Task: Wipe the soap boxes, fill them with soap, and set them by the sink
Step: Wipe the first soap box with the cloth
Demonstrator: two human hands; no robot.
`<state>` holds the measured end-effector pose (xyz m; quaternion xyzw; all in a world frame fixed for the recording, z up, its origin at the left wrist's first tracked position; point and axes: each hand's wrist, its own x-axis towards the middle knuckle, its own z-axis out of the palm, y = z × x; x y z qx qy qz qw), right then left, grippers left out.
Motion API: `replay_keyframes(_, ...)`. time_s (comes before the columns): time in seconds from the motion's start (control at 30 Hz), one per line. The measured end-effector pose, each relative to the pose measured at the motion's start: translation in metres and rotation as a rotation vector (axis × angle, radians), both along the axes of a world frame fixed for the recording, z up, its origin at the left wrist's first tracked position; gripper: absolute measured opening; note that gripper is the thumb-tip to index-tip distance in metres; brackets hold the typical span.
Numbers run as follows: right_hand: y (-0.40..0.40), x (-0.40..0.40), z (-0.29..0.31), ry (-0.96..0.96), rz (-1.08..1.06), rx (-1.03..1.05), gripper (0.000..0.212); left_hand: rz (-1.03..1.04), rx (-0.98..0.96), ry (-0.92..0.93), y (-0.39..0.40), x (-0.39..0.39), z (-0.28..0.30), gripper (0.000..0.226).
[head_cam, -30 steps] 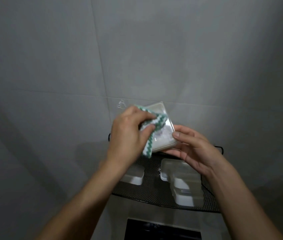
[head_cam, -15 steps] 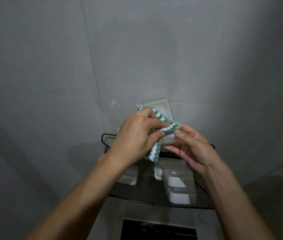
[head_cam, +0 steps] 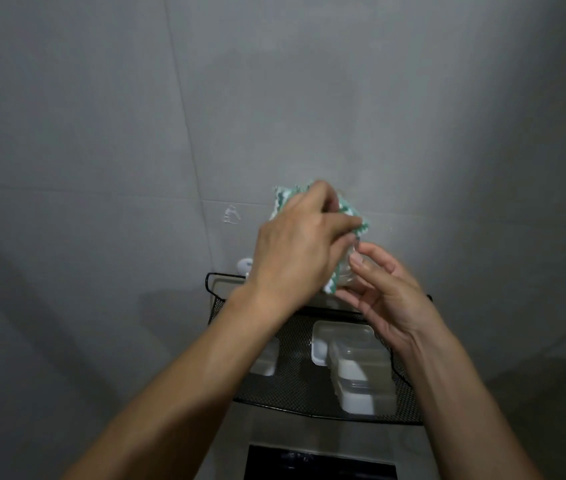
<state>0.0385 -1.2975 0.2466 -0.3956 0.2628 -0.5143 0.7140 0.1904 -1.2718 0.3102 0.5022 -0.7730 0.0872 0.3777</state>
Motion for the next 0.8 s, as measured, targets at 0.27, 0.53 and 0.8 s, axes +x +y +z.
replay_keyframes(0.27, 0.004, -0.014, 0.0, 0.06, 0.036, 0.012, 0.026, -0.048, 0.036, 0.226, 0.0, 0.029, -0.011, 0.033)
replay_keyframes(0.53, 0.01, -0.003, 0.004, 0.062, 0.023, -0.033, 0.042, -0.05, 0.121, 0.522, -0.008, 0.035, -0.014, 0.038)
replay_keyframes(0.8, 0.007, 0.004, 0.001, -0.119, -0.107, 0.033, 0.014, -0.142, 0.226, 0.761, 0.015, 0.015, -0.059, 0.052)
